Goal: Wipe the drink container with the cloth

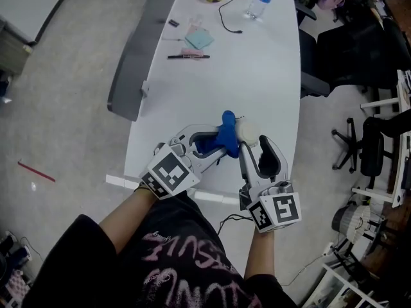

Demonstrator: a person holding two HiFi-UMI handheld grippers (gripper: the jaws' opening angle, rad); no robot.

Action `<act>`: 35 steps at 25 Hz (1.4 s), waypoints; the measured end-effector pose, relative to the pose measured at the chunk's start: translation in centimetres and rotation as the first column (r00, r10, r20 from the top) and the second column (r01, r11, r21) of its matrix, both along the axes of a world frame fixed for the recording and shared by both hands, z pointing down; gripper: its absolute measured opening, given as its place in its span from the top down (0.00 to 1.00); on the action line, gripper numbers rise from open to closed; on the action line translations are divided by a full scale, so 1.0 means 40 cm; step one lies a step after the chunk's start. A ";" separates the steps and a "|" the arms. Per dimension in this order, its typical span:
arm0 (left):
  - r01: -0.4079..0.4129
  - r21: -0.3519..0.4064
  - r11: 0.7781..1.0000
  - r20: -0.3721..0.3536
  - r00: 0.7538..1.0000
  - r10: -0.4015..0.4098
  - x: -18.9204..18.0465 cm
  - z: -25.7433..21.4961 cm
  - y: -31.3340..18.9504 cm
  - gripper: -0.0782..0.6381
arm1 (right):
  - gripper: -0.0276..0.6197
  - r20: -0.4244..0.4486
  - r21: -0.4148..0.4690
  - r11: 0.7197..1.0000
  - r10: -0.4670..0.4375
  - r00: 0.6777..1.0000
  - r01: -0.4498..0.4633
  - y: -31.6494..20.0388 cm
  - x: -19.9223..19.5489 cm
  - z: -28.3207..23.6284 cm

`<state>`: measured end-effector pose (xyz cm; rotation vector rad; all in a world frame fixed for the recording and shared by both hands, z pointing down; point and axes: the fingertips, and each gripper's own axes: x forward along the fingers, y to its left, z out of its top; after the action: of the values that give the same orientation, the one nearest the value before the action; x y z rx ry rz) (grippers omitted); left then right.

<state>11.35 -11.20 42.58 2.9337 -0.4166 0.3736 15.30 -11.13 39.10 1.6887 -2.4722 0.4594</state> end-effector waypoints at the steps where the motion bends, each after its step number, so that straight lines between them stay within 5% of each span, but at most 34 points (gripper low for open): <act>1: -0.003 0.000 1.000 0.000 1.000 0.003 0.000 0.001 -0.001 0.75 | 0.64 -0.003 0.000 1.000 -0.004 1.000 0.003 -0.002 -0.001 0.000; 20: -0.034 -0.013 0.999 0.024 0.999 0.035 0.000 0.043 -0.015 0.75 | 0.60 -0.007 -0.006 0.999 -0.034 0.999 0.034 -0.023 -0.010 0.010; 29: -0.040 -0.088 0.995 0.021 0.999 0.042 0.001 0.111 -0.019 0.75 | 0.60 -0.004 -0.015 1.000 -0.025 1.000 0.025 -0.027 -0.011 0.009; 35: -0.029 -0.189 0.981 0.082 0.996 0.045 -0.007 0.198 -0.021 0.75 | 0.60 -0.009 -0.029 0.999 -0.027 1.000 0.027 -0.025 -0.016 0.012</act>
<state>11.07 -12.02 50.49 2.7518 -0.3186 0.5160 14.65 -12.15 39.58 1.6409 -2.4669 0.4808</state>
